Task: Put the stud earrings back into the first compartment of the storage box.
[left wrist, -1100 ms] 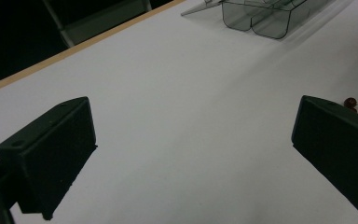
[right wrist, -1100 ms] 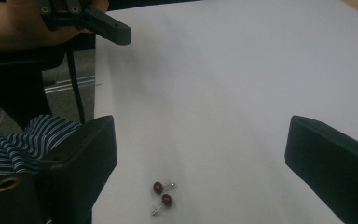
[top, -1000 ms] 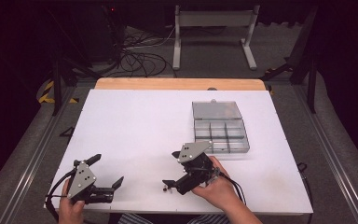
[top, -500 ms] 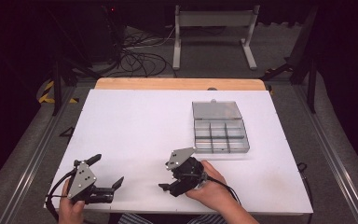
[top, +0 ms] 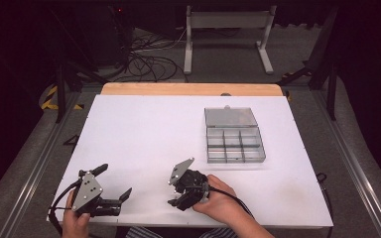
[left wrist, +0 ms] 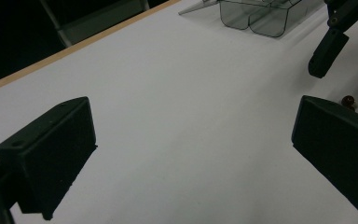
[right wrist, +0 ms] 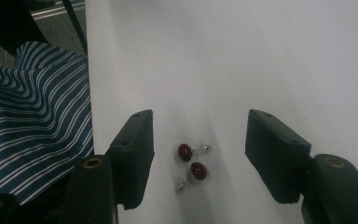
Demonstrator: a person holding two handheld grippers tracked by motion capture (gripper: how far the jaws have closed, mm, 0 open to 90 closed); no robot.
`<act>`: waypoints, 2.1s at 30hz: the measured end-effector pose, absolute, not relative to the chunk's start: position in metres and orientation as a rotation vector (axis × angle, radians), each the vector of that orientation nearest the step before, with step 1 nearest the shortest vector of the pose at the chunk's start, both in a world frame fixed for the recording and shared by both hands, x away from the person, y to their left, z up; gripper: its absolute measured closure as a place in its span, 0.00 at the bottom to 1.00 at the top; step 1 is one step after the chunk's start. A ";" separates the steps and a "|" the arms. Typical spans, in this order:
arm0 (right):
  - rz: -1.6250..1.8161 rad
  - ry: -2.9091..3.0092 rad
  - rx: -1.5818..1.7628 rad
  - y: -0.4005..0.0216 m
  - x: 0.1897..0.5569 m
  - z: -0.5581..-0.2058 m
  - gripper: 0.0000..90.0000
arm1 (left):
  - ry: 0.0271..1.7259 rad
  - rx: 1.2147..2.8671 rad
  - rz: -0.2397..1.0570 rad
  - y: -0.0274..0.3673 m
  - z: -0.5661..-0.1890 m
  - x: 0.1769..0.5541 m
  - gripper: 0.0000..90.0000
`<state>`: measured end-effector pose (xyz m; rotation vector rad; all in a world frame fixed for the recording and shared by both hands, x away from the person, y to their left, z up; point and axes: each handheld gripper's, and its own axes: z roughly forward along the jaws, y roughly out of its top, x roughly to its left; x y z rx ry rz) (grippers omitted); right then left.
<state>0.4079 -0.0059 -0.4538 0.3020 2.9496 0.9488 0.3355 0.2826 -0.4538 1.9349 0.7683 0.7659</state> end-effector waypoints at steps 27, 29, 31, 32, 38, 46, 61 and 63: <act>0.773 2.967 0.218 0.008 0.404 -0.469 0.79 | 0.768 1.936 0.761 0.282 -0.455 0.336 0.00; 0.785 2.959 0.221 0.008 0.403 -0.469 0.79 | 0.768 1.937 0.762 0.282 -0.454 0.336 0.00; 0.807 2.950 0.206 0.007 0.403 -0.465 0.79 | 0.768 1.937 0.762 0.282 -0.454 0.336 0.00; 0.807 2.950 0.206 0.007 0.403 -0.465 0.79 | 0.769 1.937 0.762 0.282 -0.454 0.336 0.00; 0.884 2.917 0.220 0.000 0.405 -0.450 0.79 | 0.768 1.938 0.763 0.282 -0.455 0.336 0.00; 0.960 2.860 0.279 -0.013 0.410 -0.428 0.79 | 0.769 1.938 0.763 0.282 -0.455 0.336 0.00; 1.083 2.741 0.374 -0.033 0.421 -0.400 0.79 | 0.772 1.936 0.762 0.282 -0.455 0.336 0.00; 1.099 2.728 0.389 -0.035 0.423 -0.397 0.79 | 0.771 1.936 0.762 0.282 -0.455 0.336 0.00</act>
